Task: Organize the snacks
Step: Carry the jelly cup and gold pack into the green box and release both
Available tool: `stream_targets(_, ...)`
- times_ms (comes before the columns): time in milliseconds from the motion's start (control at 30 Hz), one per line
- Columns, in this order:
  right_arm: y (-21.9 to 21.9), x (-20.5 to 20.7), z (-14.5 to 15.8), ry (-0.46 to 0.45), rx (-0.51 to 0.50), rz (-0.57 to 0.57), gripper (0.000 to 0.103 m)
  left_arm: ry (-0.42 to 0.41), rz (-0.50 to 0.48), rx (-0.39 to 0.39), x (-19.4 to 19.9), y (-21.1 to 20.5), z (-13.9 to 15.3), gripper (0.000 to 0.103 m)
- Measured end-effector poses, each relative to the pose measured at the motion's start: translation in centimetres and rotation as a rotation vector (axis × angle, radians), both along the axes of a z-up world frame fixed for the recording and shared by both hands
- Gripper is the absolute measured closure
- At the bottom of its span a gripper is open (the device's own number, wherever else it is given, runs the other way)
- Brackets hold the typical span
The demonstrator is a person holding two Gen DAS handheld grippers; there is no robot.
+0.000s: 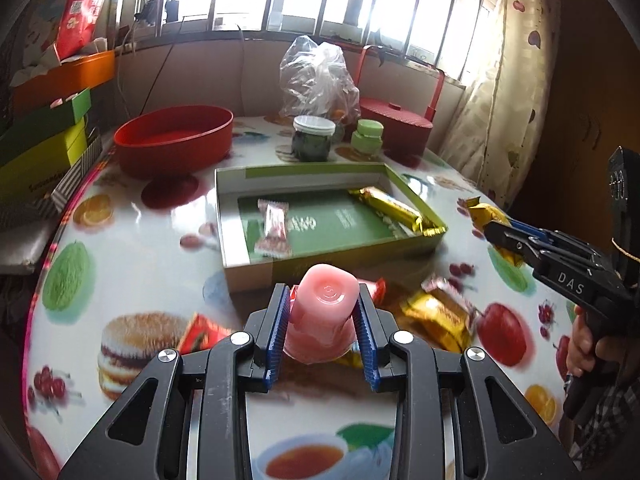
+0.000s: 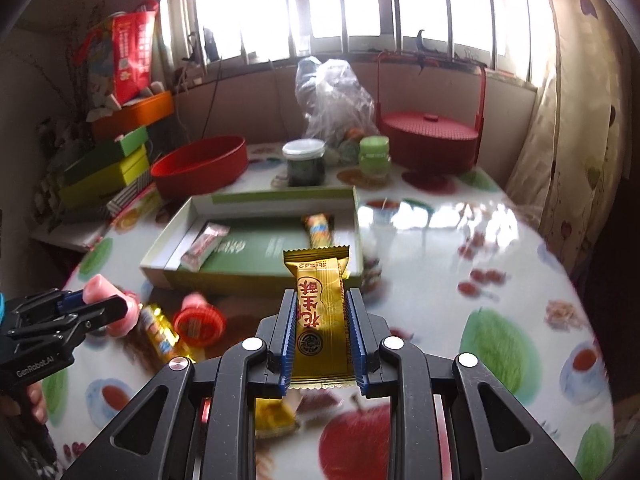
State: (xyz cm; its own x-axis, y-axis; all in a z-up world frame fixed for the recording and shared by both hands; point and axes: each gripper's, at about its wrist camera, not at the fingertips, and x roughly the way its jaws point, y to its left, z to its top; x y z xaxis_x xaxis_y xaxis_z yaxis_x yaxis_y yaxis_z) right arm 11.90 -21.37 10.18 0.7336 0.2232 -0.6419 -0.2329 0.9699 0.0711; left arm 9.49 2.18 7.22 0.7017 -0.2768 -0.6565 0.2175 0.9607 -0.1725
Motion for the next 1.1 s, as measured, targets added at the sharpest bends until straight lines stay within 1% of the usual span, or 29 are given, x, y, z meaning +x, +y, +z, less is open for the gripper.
stream_targets(200,-0.4,2.4,1.4,-0.015,0.008,0.004,0.080,-0.015,0.008,-0.009,2.3,0.3,1.0,0.070)
stream_targets(333,-0.1,4.2,1.3,0.008,0.025,0.014,0.080,-0.008,0.006,-0.005,3.8,0.4,1.1,0.070)
stream_targets(833,3.3,8.8,-1.8,0.091,0.017,0.079,0.080,0.056,0.029,-0.006,8.5,0.8,-0.9,0.070)
stream_targets(1100,4.7,10.5,-3.7,0.139,0.011,0.098,0.080,0.080,0.025,0.007,9.8,0.5,-1.9,0.070)
